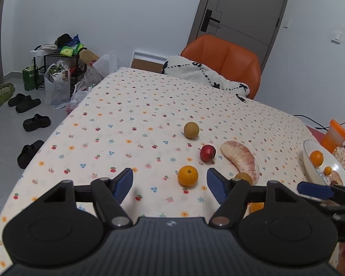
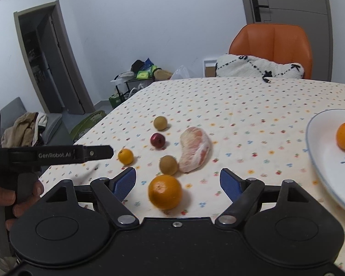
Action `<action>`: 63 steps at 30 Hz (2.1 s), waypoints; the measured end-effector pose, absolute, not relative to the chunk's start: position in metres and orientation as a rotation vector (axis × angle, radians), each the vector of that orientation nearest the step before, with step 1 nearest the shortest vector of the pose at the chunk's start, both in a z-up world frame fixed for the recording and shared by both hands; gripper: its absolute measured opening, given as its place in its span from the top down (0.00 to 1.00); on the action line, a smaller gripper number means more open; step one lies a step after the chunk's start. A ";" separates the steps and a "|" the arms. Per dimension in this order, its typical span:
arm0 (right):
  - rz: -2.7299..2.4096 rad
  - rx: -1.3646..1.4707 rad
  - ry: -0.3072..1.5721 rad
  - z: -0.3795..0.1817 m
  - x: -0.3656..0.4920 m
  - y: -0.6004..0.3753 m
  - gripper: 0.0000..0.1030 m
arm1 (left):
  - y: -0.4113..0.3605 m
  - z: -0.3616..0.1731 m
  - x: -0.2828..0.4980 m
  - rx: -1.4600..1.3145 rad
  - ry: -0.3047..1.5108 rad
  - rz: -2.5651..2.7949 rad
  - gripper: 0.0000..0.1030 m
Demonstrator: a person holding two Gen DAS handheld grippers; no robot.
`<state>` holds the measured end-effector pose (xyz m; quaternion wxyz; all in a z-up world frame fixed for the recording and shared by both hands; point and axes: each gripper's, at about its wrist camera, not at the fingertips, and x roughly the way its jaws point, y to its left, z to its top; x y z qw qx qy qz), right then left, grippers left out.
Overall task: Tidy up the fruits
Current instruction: 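Move both tools back toward the remaining fruit, then grasp the large orange with the right gripper while the left gripper grasps a brown kiwi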
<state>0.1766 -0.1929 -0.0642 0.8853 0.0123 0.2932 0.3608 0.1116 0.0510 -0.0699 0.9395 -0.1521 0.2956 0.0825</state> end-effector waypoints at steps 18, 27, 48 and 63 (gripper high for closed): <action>0.730 -0.013 0.645 -0.078 0.174 -0.172 0.66 | 0.051 -0.082 0.131 -0.327 0.637 0.083 0.44; 0.682 0.029 0.646 -0.078 0.179 -0.193 0.66 | 0.033 -0.077 0.137 -0.303 0.628 0.047 0.46; 0.605 0.091 0.631 -0.081 0.180 -0.241 0.66 | -0.007 -0.073 0.150 -0.246 0.634 -0.019 0.51; 0.576 0.157 0.578 -0.074 0.187 -0.275 0.66 | -0.034 -0.072 0.165 -0.212 0.660 -0.049 0.79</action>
